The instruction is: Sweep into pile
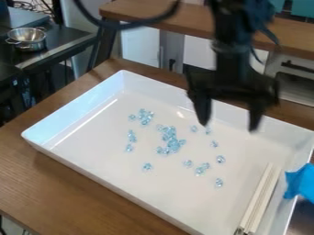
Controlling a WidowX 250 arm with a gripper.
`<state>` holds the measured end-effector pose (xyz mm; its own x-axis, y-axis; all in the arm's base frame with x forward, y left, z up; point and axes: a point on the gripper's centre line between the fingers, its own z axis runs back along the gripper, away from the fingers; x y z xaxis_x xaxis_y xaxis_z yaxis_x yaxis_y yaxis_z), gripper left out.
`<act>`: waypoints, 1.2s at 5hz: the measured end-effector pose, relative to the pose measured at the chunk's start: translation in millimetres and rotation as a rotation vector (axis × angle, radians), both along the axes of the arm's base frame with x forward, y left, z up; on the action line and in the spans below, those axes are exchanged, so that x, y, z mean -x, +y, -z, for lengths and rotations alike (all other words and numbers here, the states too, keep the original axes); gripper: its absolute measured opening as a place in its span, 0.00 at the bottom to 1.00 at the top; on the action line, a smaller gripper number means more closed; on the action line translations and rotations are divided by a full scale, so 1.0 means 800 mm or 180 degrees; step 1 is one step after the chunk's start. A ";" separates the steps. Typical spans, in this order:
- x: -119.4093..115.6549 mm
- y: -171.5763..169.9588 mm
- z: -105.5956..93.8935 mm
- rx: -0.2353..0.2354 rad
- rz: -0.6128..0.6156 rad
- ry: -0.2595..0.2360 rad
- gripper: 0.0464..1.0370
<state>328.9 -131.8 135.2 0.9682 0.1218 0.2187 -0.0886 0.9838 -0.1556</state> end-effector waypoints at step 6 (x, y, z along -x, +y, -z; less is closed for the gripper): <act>-0.002 -0.046 0.101 -0.0636 0.0289 -0.0009 0.93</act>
